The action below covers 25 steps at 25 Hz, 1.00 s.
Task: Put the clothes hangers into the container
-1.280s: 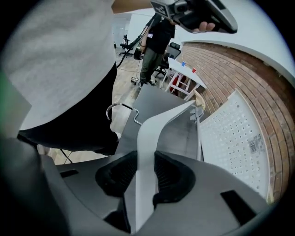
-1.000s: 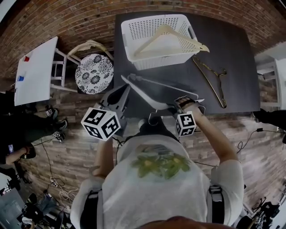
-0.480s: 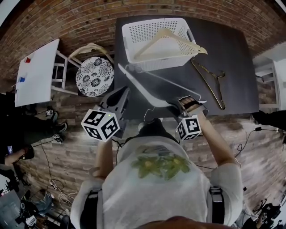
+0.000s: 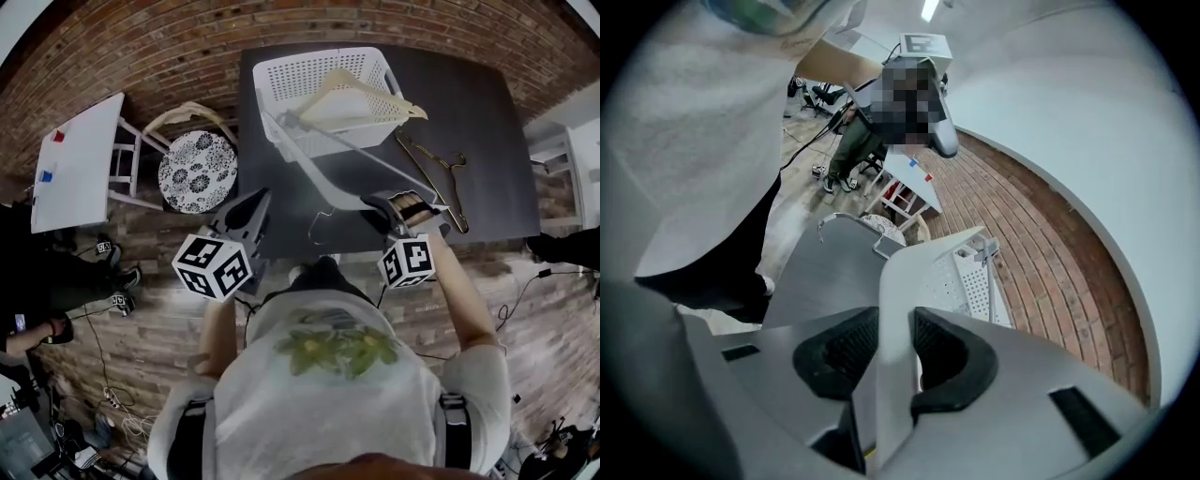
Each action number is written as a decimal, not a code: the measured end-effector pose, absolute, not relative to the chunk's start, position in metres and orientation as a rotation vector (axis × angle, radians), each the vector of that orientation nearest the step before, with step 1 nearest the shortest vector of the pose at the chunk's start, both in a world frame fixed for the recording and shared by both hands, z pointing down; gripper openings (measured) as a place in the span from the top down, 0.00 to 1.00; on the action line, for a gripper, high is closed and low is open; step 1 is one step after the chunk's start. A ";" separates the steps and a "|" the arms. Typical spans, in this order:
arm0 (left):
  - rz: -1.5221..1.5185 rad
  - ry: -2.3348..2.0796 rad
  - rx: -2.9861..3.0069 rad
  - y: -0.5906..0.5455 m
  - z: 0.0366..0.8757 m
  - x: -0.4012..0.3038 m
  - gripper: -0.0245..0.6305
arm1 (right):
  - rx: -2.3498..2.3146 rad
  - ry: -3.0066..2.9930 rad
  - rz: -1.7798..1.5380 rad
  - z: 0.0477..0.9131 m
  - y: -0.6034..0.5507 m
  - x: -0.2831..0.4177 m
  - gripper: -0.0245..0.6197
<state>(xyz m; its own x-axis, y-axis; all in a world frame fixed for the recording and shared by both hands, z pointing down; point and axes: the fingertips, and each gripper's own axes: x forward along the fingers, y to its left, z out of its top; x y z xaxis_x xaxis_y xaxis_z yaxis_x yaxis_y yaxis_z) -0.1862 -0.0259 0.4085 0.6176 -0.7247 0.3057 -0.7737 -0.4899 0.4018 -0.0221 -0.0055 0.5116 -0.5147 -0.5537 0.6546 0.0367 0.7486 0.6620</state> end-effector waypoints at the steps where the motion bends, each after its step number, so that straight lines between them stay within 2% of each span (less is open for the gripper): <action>1: 0.130 -1.176 2.340 -0.027 0.408 -0.186 0.92 | 0.395 -1.976 -0.788 0.508 -0.010 -0.019 0.75; 13: 0.129 -1.151 2.354 -0.032 0.409 -0.179 0.92 | 0.313 -1.812 -0.889 0.474 -0.064 0.001 0.75; 25: 0.096 -1.186 2.339 -0.051 0.404 -0.187 0.92 | 0.163 -1.763 -0.832 0.464 -0.103 -0.005 0.75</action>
<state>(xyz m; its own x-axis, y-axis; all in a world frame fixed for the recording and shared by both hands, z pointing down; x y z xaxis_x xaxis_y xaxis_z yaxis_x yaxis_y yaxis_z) -0.1870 -0.0508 0.4043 0.6154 -0.7349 0.2849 -0.7713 -0.4870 0.4099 -0.0046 -0.1026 0.4636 -0.3667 -0.4973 0.7863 0.2908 0.7416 0.6046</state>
